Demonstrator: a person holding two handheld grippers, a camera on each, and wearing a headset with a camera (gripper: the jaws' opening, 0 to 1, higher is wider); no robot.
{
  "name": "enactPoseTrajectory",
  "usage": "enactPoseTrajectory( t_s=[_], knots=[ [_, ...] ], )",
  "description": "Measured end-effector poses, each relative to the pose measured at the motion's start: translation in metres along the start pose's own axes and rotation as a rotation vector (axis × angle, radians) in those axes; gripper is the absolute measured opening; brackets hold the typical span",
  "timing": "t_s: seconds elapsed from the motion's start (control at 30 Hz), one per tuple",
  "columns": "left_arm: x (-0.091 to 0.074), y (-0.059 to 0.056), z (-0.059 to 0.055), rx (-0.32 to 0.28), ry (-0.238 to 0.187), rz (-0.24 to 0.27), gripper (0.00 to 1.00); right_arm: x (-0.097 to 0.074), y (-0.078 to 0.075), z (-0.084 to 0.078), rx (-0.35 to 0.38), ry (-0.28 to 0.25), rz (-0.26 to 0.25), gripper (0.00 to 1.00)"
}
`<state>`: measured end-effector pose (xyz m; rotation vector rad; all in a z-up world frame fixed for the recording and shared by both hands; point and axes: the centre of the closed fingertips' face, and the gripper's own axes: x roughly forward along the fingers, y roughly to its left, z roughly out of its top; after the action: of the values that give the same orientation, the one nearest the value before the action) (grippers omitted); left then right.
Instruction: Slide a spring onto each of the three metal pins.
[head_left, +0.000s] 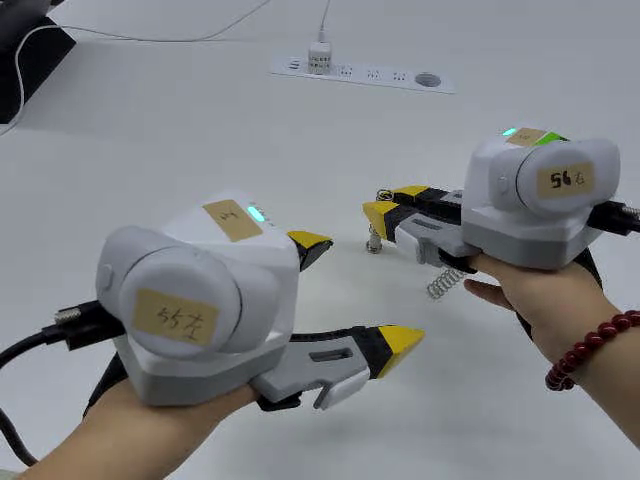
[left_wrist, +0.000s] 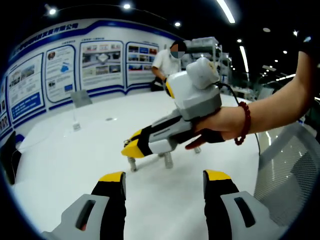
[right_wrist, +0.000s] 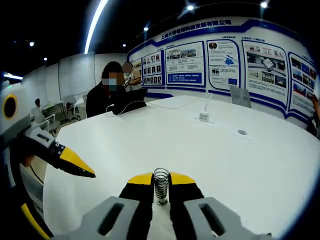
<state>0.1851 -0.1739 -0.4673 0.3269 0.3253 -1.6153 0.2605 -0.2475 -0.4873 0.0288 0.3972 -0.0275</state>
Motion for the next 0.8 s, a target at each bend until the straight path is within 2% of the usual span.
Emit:
enactPoseTrajectory(
  t_s=[0.3,0.8],
  knots=[
    [0.000,-0.001,0.000,0.003,0.002,-0.004,0.63,0.005,-0.003,-0.012,0.023,0.038,-0.005,0.12],
    [0.000,-0.002,-0.002,0.010,0.010,-0.007,0.63,0.007,-0.002,-0.026,0.019,0.086,-0.008,0.13]
  ],
)
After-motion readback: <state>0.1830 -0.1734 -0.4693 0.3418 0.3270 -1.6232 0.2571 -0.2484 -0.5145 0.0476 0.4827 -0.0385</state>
